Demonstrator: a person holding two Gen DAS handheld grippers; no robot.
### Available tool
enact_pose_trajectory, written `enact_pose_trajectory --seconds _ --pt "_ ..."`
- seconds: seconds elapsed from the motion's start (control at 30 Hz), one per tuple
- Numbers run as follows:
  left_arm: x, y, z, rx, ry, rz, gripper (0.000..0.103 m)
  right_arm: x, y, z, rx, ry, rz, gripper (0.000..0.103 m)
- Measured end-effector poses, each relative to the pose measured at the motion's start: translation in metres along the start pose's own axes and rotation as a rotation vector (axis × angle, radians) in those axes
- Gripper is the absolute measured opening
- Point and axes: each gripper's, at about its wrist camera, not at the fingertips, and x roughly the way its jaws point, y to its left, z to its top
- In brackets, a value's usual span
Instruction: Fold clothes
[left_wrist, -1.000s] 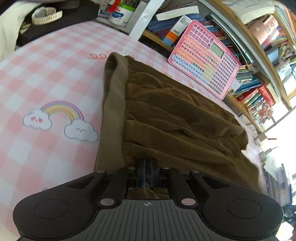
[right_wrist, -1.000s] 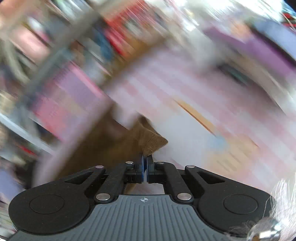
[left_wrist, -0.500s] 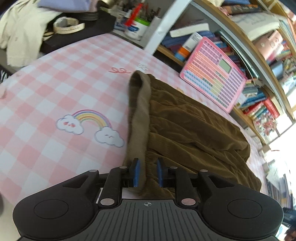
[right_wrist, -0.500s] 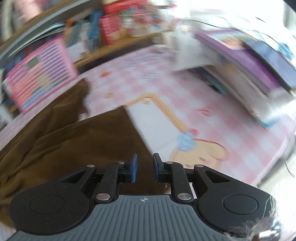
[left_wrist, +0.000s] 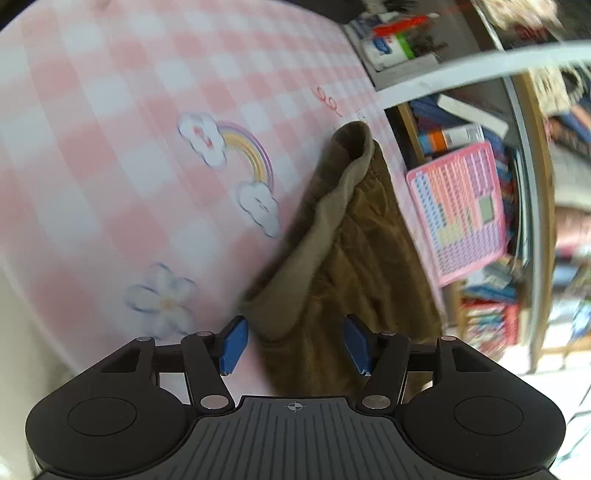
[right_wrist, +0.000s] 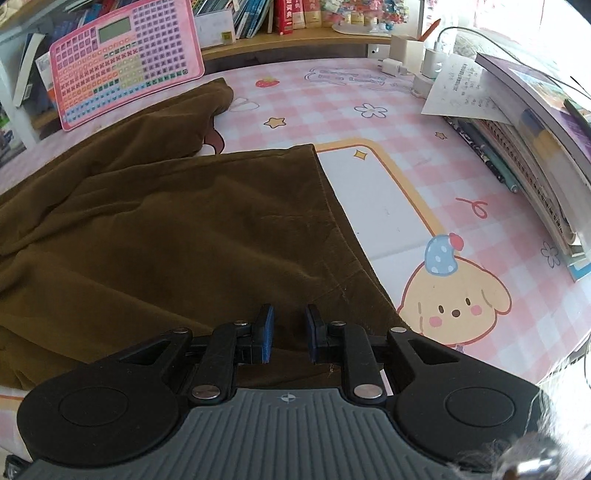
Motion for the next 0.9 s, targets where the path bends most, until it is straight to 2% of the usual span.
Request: enact_pose_trajectory --seconds 0.03,0.07,0.1,0.17,0.23,0.37,0.47,0.6,0.67,0.8,0.9 --pt "0.005 -0.001 0.0 -0.027 -0.016 -0.01 0.052 0.0 0.0 0.0 -0.004 0.0 0.0 0.018" --pt "0.009 -0.002 0.001 -0.05 -0.037 -0.009 0.027 0.0 0.0 0.0 -0.007 0.0 0.0 0.018" --pt "0.013 -0.003 0.003 -0.057 -0.059 0.007 0.012 0.001 0.0 0.0 -0.01 0.001 0.0 0.018" --pt "0.01 -0.014 0.006 0.003 -0.097 0.016 0.008 0.001 0.001 0.001 -0.014 0.008 0.004 0.018" --pt "-0.011 -0.025 0.008 0.123 -0.148 0.008 0.008 0.001 0.002 0.002 -0.018 0.019 0.013 0.018" --pt "-0.052 -0.043 0.012 0.354 -0.244 0.002 0.008 0.001 0.009 -0.003 -0.021 0.038 0.084 0.018" --pt "-0.036 -0.001 0.028 0.304 -0.196 0.189 0.009 0.001 0.019 -0.007 -0.024 0.059 0.177 0.018" --pt "-0.031 0.004 0.027 0.344 -0.189 0.224 0.017 0.003 0.031 -0.009 -0.075 0.073 0.189 0.018" --pt "-0.031 0.0 0.028 0.36 -0.191 0.241 0.023 0.005 0.026 -0.004 -0.04 0.091 0.216 0.019" --pt "-0.046 -0.012 0.027 0.368 -0.296 0.284 0.031 0.009 0.01 0.02 0.03 0.064 0.282 0.03" --pt "-0.054 -0.027 0.018 0.379 -0.364 0.248 0.031 0.013 0.005 0.046 0.062 0.025 0.33 0.034"
